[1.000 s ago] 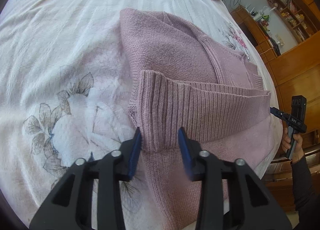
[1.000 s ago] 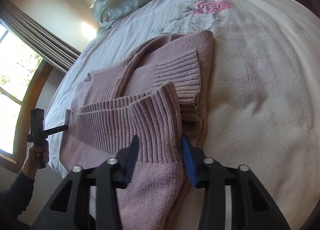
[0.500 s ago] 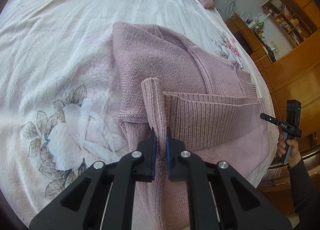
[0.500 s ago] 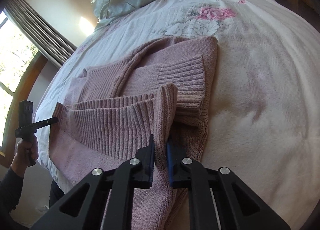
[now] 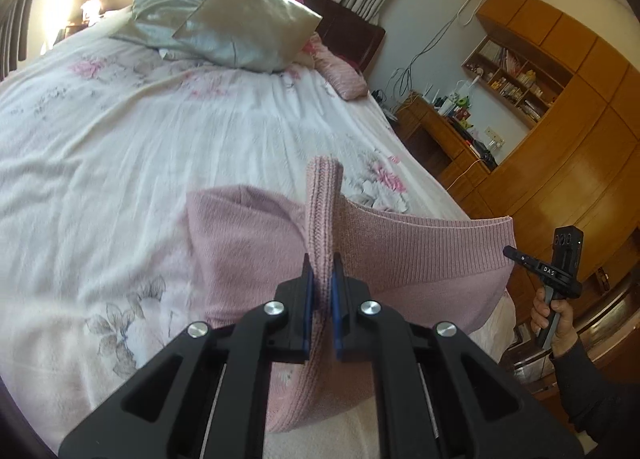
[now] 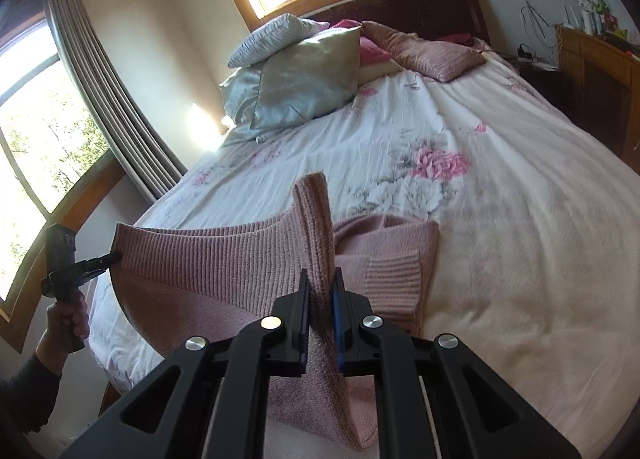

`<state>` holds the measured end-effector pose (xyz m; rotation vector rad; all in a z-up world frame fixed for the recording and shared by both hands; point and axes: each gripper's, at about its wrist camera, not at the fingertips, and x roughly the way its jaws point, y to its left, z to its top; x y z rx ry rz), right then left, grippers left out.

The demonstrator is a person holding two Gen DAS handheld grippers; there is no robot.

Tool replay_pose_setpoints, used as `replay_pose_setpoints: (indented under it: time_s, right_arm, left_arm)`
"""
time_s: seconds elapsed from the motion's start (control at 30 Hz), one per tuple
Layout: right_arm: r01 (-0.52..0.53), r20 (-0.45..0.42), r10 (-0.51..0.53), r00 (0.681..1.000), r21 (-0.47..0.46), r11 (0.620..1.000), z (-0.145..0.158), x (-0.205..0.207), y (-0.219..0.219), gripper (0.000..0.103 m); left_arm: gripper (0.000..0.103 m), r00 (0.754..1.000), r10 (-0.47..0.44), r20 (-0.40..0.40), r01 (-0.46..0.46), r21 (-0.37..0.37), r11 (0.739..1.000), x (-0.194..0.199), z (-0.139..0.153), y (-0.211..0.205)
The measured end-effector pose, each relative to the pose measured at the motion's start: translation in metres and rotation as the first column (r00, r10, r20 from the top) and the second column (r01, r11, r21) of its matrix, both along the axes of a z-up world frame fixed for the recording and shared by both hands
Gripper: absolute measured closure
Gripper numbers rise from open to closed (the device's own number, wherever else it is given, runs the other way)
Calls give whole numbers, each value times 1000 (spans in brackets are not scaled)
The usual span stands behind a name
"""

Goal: Fold small clothes

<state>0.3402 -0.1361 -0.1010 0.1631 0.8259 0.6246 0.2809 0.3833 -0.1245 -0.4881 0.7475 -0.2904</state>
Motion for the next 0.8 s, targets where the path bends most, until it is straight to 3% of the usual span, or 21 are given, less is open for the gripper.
replay_pose_setpoints:
  time_s: [0.1,0.23,0.33,0.47,0.57,0.67,0.8]
  right_arm:
    - [25,-15,-25,1000,11,1000,6,28,7,94]
    - [72,-81,-72,994,1,997,-11,75,17,94]
    - [100,-164,-104,981,-32,994,-39,110,25,94]
    - [124,-280,-152,948,-115,986,-92,145,34,94]
    - [136,-336,-186,923,-168,976,-127,156,35,94]
    - [159,-346,-206,916,-159,974,-139,158,28,94]
    - [152,-292,-183,939,-128,980,-120,151,28,94]
  left_arm:
    - [98,1000,11,-17,-11,-3,1000,32,5,10]
    - [98,995,27,-94,-29,-22,999,78,-15,20]
    - [98,982,33,-188,-38,-26,999,108,-41,22]
    - [98,944,48,-327,-65,-42,997,141,-88,25]
    - [98,920,64,-388,-95,-60,994,151,-116,31]
    - [98,916,69,-395,-116,-95,989,152,-123,38]
    - [98,938,50,-344,-91,-104,990,150,-107,38]
